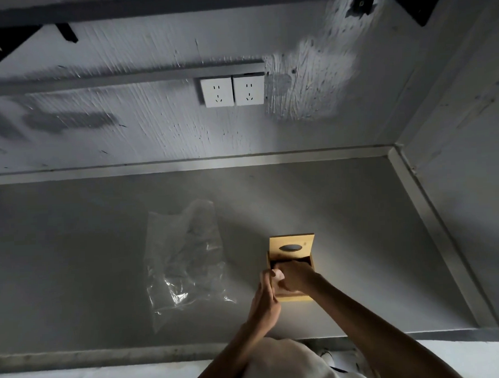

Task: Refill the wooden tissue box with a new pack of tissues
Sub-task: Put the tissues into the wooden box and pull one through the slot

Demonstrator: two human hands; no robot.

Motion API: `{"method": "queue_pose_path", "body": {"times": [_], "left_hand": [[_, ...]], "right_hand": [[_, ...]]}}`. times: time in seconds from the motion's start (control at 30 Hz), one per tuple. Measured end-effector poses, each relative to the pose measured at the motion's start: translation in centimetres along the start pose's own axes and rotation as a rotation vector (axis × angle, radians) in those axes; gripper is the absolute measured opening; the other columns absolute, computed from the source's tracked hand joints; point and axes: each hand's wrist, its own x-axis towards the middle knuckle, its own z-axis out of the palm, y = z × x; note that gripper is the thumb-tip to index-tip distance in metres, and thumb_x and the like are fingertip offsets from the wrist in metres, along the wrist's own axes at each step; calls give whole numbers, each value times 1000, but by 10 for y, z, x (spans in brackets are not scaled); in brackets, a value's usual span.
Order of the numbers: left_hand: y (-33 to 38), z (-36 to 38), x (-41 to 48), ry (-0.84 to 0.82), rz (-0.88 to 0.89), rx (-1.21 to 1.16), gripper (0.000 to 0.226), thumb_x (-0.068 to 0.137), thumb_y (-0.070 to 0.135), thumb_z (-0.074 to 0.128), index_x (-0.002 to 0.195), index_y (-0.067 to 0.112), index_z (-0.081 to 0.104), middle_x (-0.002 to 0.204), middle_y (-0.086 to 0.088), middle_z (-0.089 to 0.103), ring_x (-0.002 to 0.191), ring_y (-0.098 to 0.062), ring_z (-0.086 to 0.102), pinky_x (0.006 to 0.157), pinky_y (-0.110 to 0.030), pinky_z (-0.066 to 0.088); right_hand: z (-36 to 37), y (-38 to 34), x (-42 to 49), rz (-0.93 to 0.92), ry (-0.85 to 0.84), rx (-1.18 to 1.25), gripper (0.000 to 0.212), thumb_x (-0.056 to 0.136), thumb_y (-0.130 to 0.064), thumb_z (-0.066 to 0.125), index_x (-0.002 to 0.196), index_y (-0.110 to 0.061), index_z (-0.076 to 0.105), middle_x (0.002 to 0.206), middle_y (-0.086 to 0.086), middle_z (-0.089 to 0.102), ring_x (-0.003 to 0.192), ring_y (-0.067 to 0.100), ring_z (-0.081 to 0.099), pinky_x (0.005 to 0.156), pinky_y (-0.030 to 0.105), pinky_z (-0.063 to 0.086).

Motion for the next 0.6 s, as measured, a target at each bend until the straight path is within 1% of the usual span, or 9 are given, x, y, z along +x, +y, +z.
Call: {"method": "queue_pose_path", "body": {"times": [0.1, 0.13, 0.17, 0.2, 0.23, 0.33, 0.43, 0.5, 0.6], "left_hand": [[3, -1, 0, 7, -13, 22, 40, 92, -1, 38, 128, 17, 36, 113, -9, 57, 91, -18, 57, 77, -25, 45], [2, -2, 0, 8, -4, 48, 40, 93, 1, 38, 129, 17, 34, 116, -10, 58, 93, -20, 60, 79, -28, 49], [1, -2, 0, 5, 2, 87, 39, 95, 4, 38, 128, 22, 33, 119, -10, 57, 95, -24, 62, 80, -34, 52], [0, -3, 0, -7, 10, 136, 37, 97, 7, 37, 127, 27, 32, 123, -8, 56, 98, -26, 63, 80, -37, 53], [1, -5, -1, -29, 17, 188, 36, 98, 10, 36, 128, 28, 32, 127, -7, 53, 101, -26, 63, 81, -38, 52], [5, -7, 4, -77, 38, 344, 43, 101, 20, 33, 142, 29, 25, 136, -9, 47, 108, -28, 61, 86, -41, 51], [17, -11, 10, -123, 3, 429, 39, 100, 19, 35, 138, 26, 30, 133, -11, 46, 113, -31, 56, 90, -43, 46], [22, -10, 12, -134, -14, 467, 35, 99, 15, 36, 133, 23, 34, 132, -11, 47, 116, -32, 55, 91, -43, 44], [23, -7, 10, -115, -28, 486, 36, 99, 16, 40, 133, 24, 33, 132, -11, 48, 115, -30, 56, 91, -41, 45]], "right_hand": [[11, 3, -12, -53, 205, 21, 50, 81, -23, 72, 129, -19, 58, 132, 3, 61, 124, 27, 55, 108, 39, 42], [15, 4, -17, -103, 284, 12, 55, 79, -24, 76, 130, -20, 57, 135, 0, 60, 126, 25, 54, 109, 38, 41], [18, 8, -22, -140, 358, 36, 58, 78, -23, 78, 131, -22, 57, 136, -2, 59, 127, 23, 54, 108, 36, 42], [21, 12, -28, -158, 430, 79, 57, 78, -22, 78, 130, -24, 58, 135, -3, 60, 126, 21, 55, 105, 34, 44], [24, 18, -34, -157, 503, 119, 54, 78, -19, 78, 128, -25, 60, 132, -1, 62, 122, 21, 58, 101, 34, 47], [36, 45, -48, -93, 732, 182, 39, 72, -8, 80, 109, -19, 70, 111, 8, 71, 98, 26, 69, 80, 36, 56], [48, 65, -54, 15, 719, 103, 19, 73, -12, 79, 90, -19, 74, 105, 7, 68, 92, 29, 65, 69, 38, 56], [53, 68, -55, 37, 712, 65, 12, 70, -13, 82, 77, -19, 74, 96, 6, 65, 87, 29, 63, 62, 36, 55], [51, 62, -58, 96, 726, 124, 10, 70, -21, 83, 75, -19, 75, 98, 6, 64, 87, 26, 61, 62, 33, 54]]}}
